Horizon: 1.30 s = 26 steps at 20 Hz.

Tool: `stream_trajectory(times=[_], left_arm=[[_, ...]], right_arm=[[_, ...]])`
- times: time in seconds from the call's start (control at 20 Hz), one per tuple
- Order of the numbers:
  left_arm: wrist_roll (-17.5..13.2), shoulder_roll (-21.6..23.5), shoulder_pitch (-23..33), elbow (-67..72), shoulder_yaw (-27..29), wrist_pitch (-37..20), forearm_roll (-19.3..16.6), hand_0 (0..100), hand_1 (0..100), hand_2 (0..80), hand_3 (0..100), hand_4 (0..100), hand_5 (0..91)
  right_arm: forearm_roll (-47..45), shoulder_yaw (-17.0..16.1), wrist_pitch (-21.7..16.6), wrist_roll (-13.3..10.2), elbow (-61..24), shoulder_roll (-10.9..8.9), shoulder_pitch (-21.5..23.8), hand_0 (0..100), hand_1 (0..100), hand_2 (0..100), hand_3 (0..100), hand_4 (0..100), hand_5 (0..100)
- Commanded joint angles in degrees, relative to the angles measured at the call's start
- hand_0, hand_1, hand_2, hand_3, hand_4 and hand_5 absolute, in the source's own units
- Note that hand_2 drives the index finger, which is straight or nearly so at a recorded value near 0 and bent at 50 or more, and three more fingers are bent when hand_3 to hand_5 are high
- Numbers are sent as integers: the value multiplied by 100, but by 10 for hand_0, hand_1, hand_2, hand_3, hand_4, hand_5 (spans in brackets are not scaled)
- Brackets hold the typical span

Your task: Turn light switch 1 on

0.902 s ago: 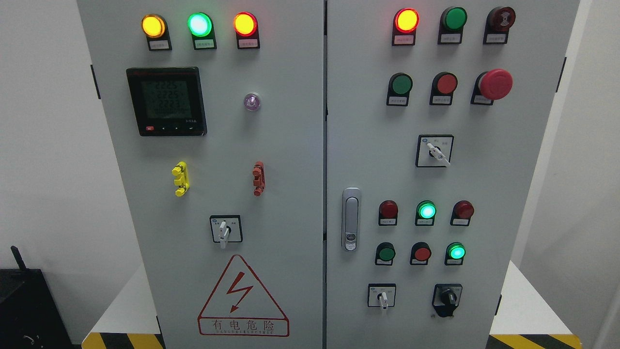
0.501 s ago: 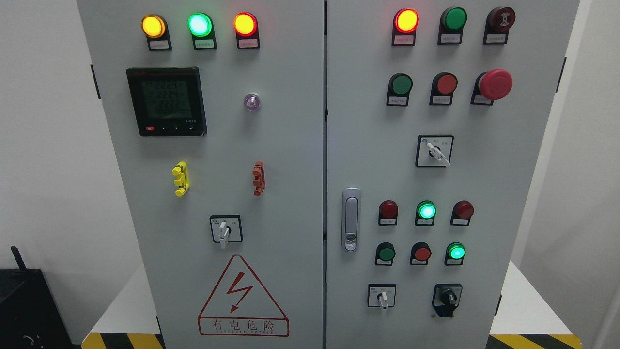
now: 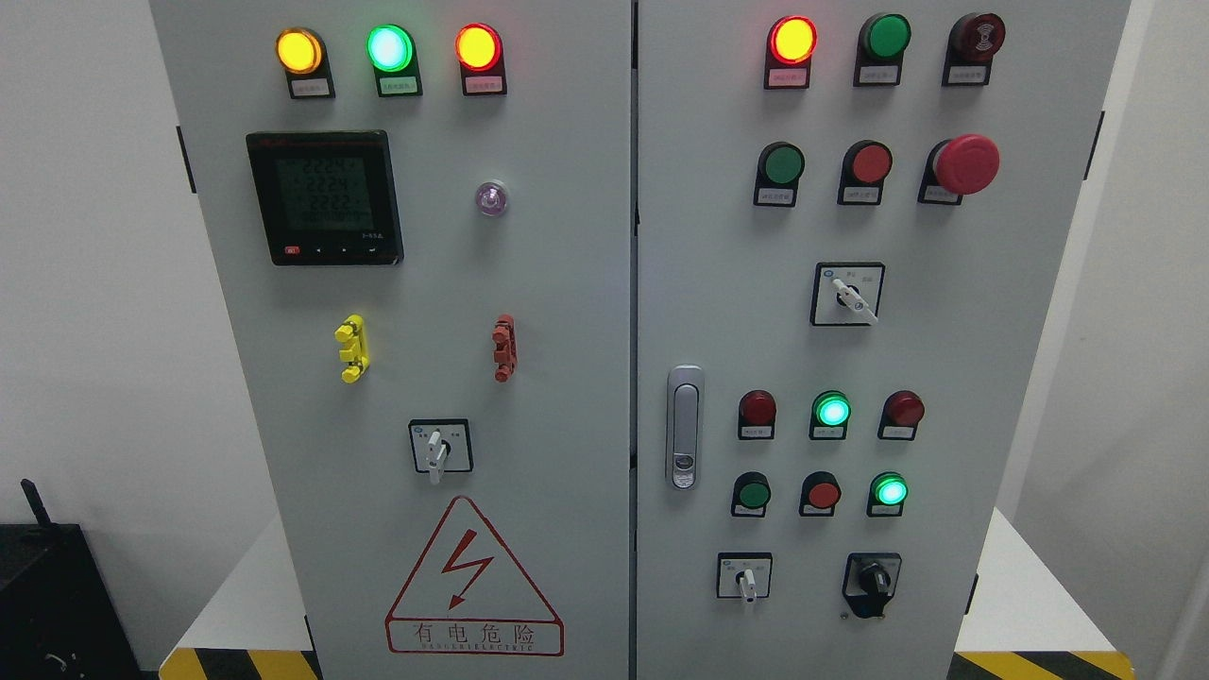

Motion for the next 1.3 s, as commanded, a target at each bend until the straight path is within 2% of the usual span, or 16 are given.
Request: stream_trajectory(times=[0.0,0.05,0.25,0.45,0.6,0.7,0.75,0.9,1.0,1.15,1.25], left_arm=[[-37,112,754,-2378,-114,13,-490,426,55,0,0,0,0],[-37,103,869,-2678,-97,-5,-490,427,55,0,0,0,0],[-46,103,1063,-3654,140,-242,-490,438,69,0,0,159,0],[-46,112,1081,-4725,597,-532,-508,442,80,0,19,197,0],[-64,217,1273,-5701,694,-803,-560,441,95,0,48,227,0],[-64,270,1353,-6334,694,-1251,-578,445,119,25,79,255,0],[-64,270,1353,-6546,694,-1297,-578,446,121,33,81,257,0],[-107,244,1336,-7442,686,-1279,-569,451,152,80,149,347,0],[-335,217,1309,-7978,677,-1279,-560,454,171,107,213,428,70],[-739,174,1222,-8760,721,-1253,-560,456,186,127,244,461,104],[-775,208,1064,-9130,712,-1253,-560,455,198,136,251,466,107]], right_arm=[[-141,0,3,-1,0,0,0,0,0,0,0,0,0],[-141,0,3,-1,0,0,0,0,0,0,0,0,0],[-141,0,3,-1,0,0,0,0,0,0,0,0,0],[-141,0,3,-1,0,0,0,0,0,0,0,0,0],[-141,0,3,-1,0,0,0,0,0,0,0,0,0],[-141,0,3,-1,0,0,0,0,0,0,0,0,0],[-141,0,3,-1,0,0,0,0,0,0,0,0,0],[-141,0,3,-1,0,0,0,0,0,0,0,0,0],[-141,0,3,-1,0,0,0,0,0,0,0,0,0],[-141,0,3,-1,0,0,0,0,0,0,0,0,0],[-141,0,3,-1,0,0,0,0,0,0,0,0,0]])
